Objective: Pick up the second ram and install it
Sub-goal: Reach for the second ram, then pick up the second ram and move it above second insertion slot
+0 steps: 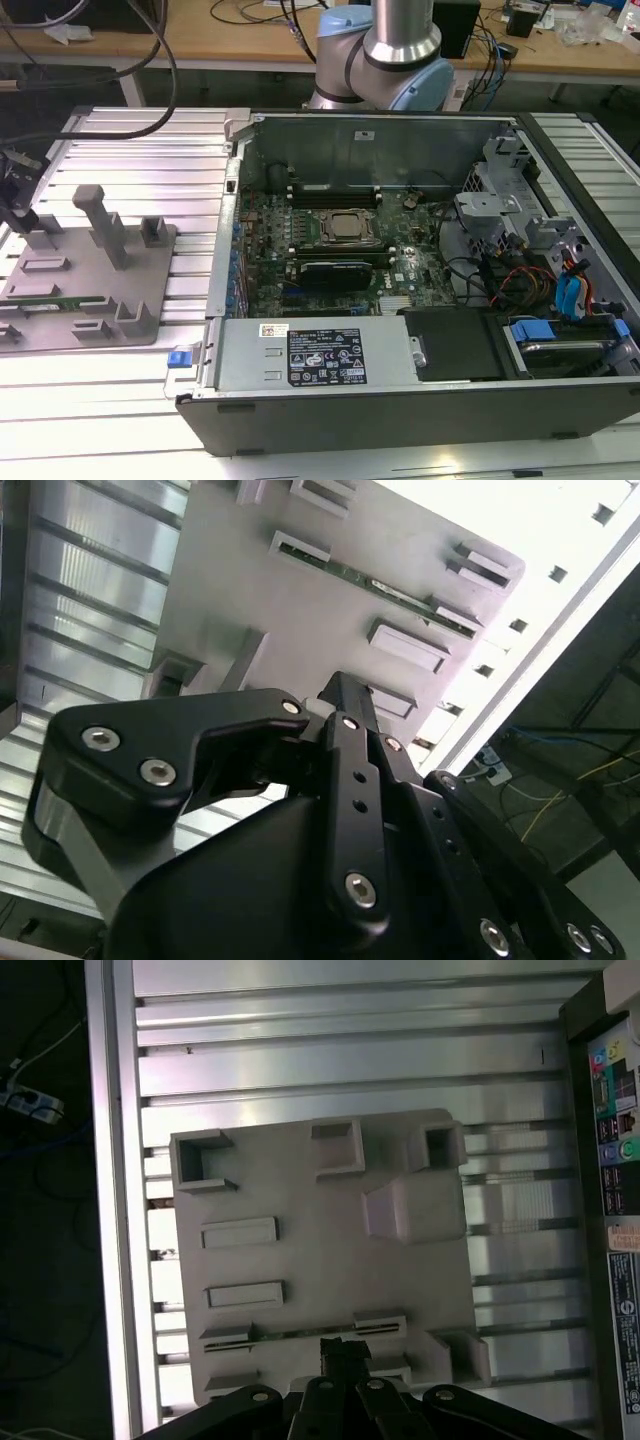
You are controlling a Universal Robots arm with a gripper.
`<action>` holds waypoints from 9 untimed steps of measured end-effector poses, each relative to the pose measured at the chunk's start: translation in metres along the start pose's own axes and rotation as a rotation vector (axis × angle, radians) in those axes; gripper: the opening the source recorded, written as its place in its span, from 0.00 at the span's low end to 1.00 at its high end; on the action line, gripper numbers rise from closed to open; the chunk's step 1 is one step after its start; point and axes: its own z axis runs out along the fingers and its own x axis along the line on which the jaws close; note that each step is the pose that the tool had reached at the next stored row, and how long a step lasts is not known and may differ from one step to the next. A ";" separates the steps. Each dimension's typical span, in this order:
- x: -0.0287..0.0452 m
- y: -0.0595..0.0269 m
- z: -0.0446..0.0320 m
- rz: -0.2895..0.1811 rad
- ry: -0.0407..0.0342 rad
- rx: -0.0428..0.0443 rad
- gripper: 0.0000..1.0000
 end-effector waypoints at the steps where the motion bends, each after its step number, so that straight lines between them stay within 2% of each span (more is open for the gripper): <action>1: 0.0006 -0.0004 0.0018 0.000 0.0001 0.0000 0.08; 9: 0.0007 -0.0003 0.0023 0.000 0.0001 0.0000 0.08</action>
